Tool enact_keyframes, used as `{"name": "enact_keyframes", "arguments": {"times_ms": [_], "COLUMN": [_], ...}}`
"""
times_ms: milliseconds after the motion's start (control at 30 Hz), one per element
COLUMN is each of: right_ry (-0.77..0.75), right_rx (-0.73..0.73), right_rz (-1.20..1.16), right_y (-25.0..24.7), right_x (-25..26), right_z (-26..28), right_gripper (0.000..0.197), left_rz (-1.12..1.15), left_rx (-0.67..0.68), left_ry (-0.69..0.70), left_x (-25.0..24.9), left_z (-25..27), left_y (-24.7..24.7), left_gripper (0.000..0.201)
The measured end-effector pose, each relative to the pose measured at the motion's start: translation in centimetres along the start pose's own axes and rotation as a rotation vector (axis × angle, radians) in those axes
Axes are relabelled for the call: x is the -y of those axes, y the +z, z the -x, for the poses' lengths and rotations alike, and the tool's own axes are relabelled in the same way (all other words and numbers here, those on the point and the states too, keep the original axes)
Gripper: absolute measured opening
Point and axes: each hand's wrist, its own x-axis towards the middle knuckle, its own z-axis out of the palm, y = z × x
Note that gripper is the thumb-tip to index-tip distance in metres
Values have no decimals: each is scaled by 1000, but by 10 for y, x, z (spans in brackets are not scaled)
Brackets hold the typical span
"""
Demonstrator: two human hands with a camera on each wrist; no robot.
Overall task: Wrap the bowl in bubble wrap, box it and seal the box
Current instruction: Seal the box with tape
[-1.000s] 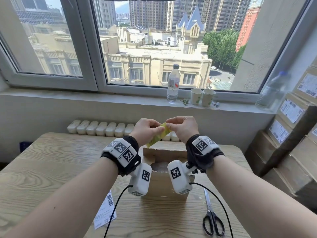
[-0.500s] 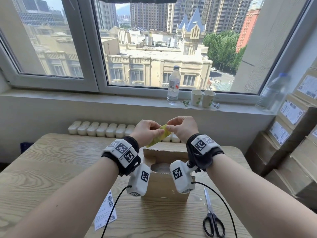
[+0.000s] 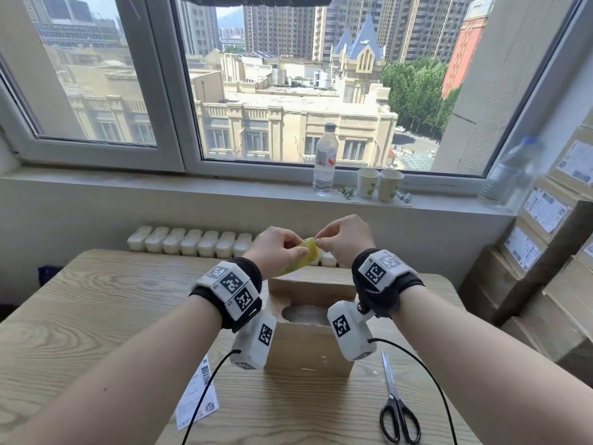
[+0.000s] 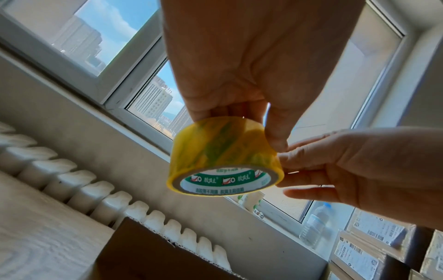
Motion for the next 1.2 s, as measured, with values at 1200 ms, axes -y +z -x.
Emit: {"name": "enact_keyframes", "arguments": {"times_ms": [1200], "right_ry": [-42], "right_rx": [101], "right_rz": [-304], "right_y": [-1], "right_x": [-21], "right_z": [-5], "right_gripper": [15], "left_rz": [170], "left_rx": [83], "left_ry": [-104], "left_x": [8], "left_z": [-4], "left_y": [-13], "left_gripper": [15]}}
